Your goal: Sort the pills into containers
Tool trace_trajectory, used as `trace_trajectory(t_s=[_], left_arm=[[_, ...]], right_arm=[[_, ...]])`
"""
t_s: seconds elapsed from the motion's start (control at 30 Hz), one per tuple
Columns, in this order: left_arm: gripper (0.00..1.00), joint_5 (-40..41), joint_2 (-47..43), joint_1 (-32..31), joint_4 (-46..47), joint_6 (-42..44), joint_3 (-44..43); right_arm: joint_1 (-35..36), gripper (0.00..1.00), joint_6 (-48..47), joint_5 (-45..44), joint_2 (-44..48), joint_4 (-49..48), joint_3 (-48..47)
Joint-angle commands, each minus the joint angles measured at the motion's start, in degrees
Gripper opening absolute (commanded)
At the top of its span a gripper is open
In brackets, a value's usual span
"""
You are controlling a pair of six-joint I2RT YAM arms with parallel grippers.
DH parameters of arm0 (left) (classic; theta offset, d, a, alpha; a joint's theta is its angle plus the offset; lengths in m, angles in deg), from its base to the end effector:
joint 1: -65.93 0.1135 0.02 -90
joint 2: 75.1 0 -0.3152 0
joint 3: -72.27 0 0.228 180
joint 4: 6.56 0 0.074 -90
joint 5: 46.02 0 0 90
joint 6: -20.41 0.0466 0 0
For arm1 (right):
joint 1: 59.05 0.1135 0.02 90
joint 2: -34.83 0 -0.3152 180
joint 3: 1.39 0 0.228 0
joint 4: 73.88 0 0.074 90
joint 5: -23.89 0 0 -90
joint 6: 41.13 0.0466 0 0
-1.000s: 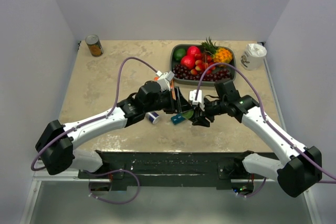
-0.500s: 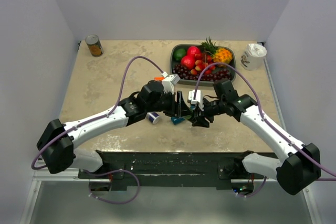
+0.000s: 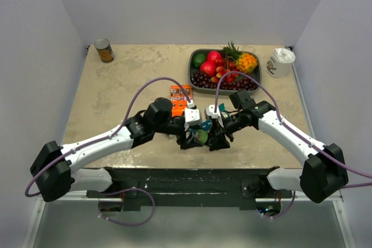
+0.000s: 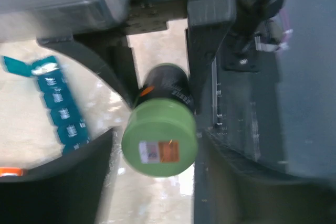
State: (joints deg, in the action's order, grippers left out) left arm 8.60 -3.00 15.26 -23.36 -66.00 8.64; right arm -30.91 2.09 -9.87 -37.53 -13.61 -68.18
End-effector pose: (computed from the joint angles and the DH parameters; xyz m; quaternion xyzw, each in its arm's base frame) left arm 0.1375 -0.2104 0.3321 0.5117 0.6420 -0.4390 0.3650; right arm 0.1513 0.1249 0.3006 -0.6028 0.6246 0.4249 0.2568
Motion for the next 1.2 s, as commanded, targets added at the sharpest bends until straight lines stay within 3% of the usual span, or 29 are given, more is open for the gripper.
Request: trace_trajectory(t_s=[0.0,0.13,0.27,0.53,0.77,1.17], left_arm=[[0.99,7.4,-8.0,-0.4,13.8,4.3,7.8],[0.99,14.7,-17.8,0.1,28.1,-8.6,14.8],[0.99,15.2,-24.2,0.8,29.1,-16.3,17.5],[0.99,10.1,-15.2,0.8,21.8,-30.4,11.5],[0.99,8.0,-8.2,0.7,21.8,-32.2,8.4],[0.79,7.9,-2.8,-0.7,17.5,-29.4,5.3]], right_arm=[[-0.4,0.0,-0.2,6.4,0.7,0.2,-2.2],[-0.4,0.0,1.8,3.9,2.7,-2.5,-0.6],[-0.3,0.0,2.0,2.6,3.3,-3.4,-0.4],[-0.3,0.0,2.0,1.9,3.3,-3.6,-0.5],[-0.4,0.0,2.4,1.3,3.9,-4.1,-0.2],[-0.4,0.0,3.3,1.1,3.6,-5.1,0.0]])
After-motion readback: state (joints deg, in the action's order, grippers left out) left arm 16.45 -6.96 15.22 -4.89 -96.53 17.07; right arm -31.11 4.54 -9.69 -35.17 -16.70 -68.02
